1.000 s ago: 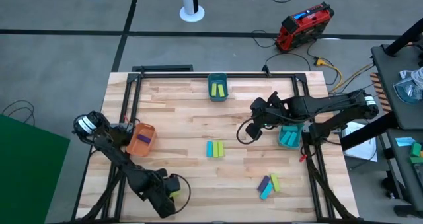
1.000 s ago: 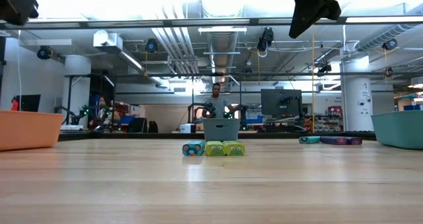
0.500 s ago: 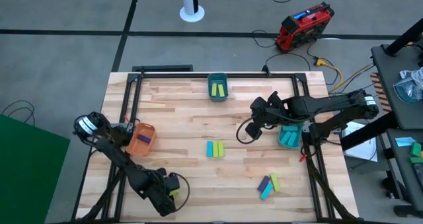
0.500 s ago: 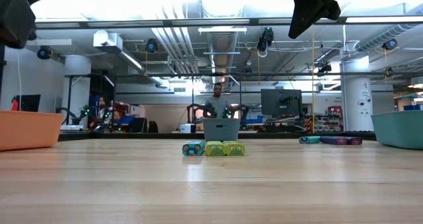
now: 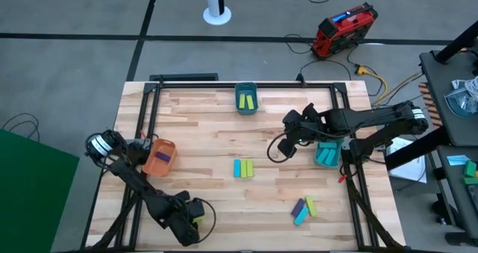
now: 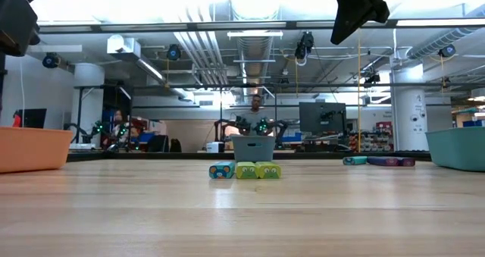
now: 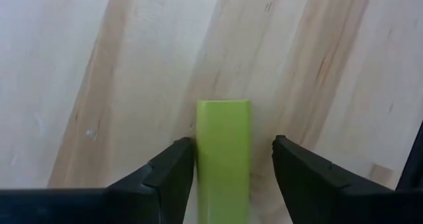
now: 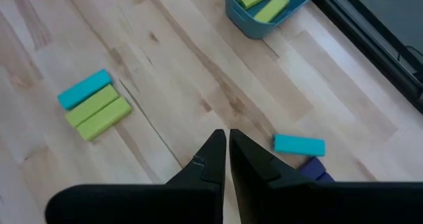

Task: Sort blocks
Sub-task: Put the green block into the blue bin, then put the violet block into the orange bin

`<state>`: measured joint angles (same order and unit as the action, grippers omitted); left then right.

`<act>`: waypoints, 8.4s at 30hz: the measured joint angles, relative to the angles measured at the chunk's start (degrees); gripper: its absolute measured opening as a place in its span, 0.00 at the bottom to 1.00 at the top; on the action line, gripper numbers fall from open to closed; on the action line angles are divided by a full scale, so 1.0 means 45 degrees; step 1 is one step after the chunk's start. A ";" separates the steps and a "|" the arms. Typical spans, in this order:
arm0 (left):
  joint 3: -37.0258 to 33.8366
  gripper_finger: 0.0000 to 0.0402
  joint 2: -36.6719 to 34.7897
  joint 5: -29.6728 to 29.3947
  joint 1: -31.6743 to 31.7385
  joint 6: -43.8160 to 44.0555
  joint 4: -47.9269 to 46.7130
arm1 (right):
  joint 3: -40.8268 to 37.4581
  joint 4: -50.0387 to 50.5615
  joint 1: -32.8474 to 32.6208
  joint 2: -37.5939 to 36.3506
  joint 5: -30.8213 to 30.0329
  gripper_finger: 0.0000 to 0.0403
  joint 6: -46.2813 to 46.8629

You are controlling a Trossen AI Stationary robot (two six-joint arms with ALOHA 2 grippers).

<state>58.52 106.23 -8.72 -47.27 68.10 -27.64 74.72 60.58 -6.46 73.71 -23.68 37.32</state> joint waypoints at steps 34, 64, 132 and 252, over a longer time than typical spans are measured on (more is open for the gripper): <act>0.2810 0.17 -0.2481 -0.3833 0.4257 -0.6538 -0.4489 | 0.0003 -0.4978 0.1590 0.0278 0.3698 0.03 0.2295; 0.1511 0.17 -0.5968 -0.1148 1.0681 -1.7578 0.1525 | 0.1471 -0.7916 0.2555 0.3077 0.4246 0.45 0.4141; 0.1584 0.35 -0.5856 -0.4718 1.0880 -1.4668 -0.1579 | 0.5554 -0.3508 0.7971 0.8456 0.5286 0.18 -0.0897; 0.1604 0.32 -0.5672 0.0965 1.0095 -0.5969 -0.3517 | -0.3018 -0.2806 -0.7397 0.3598 0.4267 0.47 -0.7072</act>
<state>65.73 80.71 -4.38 -1.84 41.23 -43.46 61.14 47.95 -39.75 89.90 -4.48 5.50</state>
